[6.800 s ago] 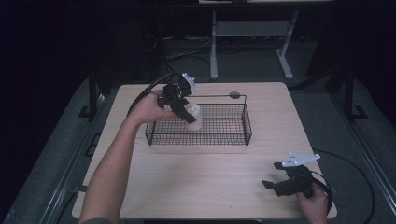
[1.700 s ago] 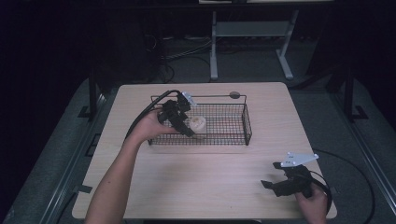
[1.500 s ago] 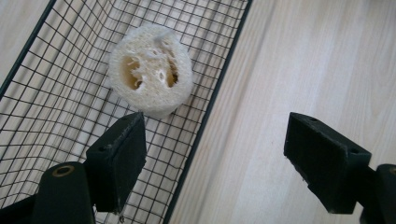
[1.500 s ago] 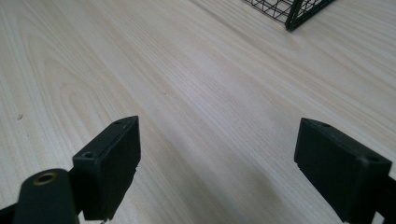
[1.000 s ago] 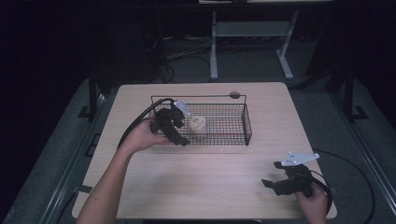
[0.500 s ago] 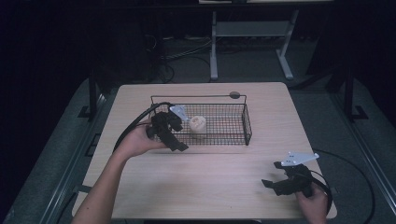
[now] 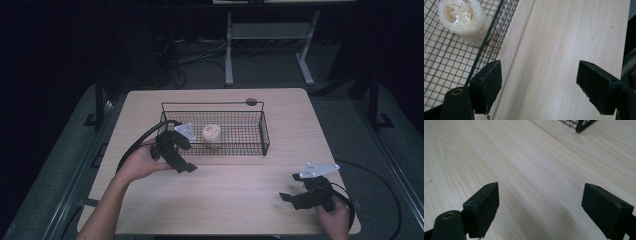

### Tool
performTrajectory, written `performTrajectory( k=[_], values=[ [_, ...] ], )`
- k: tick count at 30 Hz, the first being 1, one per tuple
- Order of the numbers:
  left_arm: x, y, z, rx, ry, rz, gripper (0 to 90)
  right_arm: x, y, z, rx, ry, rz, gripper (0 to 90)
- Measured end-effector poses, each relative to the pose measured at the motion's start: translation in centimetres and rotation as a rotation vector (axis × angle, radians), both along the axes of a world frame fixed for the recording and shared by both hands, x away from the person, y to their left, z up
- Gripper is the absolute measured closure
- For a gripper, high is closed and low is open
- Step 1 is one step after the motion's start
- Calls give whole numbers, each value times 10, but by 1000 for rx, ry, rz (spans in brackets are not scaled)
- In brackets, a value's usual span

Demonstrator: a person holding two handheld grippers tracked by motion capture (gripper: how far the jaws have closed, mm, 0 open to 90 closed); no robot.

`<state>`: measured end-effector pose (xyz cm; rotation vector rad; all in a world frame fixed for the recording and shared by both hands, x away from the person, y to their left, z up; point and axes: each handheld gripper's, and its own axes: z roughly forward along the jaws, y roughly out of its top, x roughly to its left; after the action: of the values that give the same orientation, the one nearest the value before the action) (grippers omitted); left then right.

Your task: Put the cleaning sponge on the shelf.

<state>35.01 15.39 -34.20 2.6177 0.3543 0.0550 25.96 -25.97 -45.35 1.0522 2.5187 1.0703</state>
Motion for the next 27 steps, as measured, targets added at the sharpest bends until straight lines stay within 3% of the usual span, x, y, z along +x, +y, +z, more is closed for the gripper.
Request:
performTrajectory(
  k=[15, 27],
  values=[
    [-20, 0, -4, -3, -19, -26, 199, -1, 0, 0, 2, 5, -7, 142],
    [-33, 10, -14, 0, -13, -7, 201, -1, 1, 0, 1, 6, -6, 142]
  ],
)
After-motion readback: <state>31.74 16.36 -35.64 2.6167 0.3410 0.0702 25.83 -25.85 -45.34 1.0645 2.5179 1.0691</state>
